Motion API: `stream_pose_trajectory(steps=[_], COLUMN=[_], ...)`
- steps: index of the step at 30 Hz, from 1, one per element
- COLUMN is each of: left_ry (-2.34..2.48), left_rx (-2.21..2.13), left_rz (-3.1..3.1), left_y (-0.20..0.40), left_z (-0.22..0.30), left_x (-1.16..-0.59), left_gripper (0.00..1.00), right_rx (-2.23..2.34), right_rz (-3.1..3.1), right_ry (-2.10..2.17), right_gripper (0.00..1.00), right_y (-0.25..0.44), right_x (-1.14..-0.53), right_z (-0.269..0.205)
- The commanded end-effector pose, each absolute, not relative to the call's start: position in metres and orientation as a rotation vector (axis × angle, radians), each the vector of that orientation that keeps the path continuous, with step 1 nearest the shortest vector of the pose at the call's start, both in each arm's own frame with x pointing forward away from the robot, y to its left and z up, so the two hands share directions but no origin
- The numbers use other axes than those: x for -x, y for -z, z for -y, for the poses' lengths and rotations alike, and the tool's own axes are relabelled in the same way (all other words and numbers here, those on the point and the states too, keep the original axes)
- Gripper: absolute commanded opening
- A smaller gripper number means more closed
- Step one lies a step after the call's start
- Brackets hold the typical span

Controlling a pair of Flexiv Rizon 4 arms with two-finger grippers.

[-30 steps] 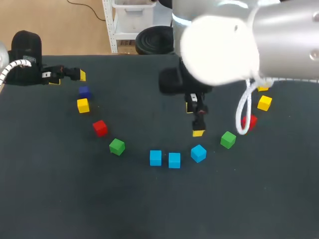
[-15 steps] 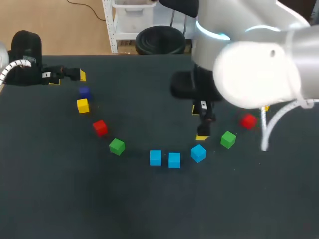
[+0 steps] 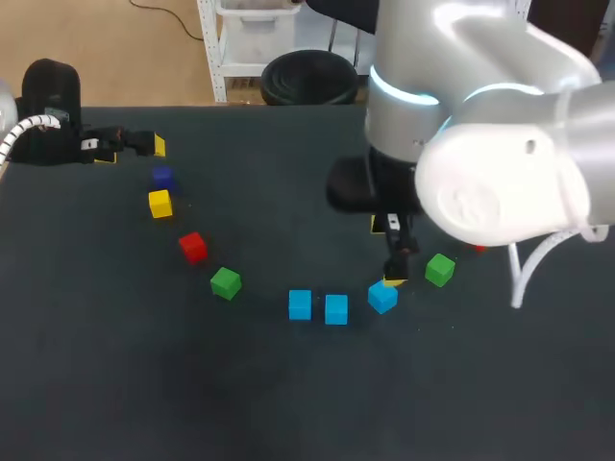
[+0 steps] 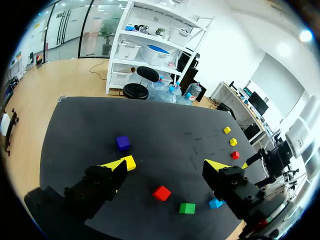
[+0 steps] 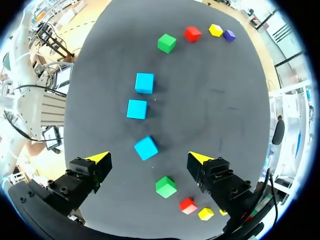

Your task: Place the blue cubes, place green cubes on the blue cubes, place the yellow cubes on the green cubes, then place the red cubes on the yellow cubes, and place purple cube on the red cubes.

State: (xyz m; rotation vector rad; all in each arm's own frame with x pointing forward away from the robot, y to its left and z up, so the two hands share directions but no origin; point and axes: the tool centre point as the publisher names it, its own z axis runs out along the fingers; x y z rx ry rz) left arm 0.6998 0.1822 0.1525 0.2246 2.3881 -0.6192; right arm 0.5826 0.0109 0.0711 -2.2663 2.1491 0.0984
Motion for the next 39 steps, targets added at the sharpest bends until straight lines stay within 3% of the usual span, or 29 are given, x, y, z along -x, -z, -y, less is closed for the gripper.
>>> stream_pose_trajectory(steps=[1, 39], left_ry=[0.631, 0.631], left_rx=[-0.23, -0.23], left_rz=[-2.379, -2.379], left_y=[-0.151, -0.151], left_z=[-0.184, -0.184], left_x=[-0.7, -0.7], left_gripper=[1.0, 1.0], right_rx=[2.271, 2.694], right_rz=[-2.164, -1.677], right_ry=[-0.115, -0.139], right_gripper=[1.0, 1.0], right_y=[-0.066, -0.001], right_x=[-0.589, -0.577], right_z=[-0.015, -0.005])
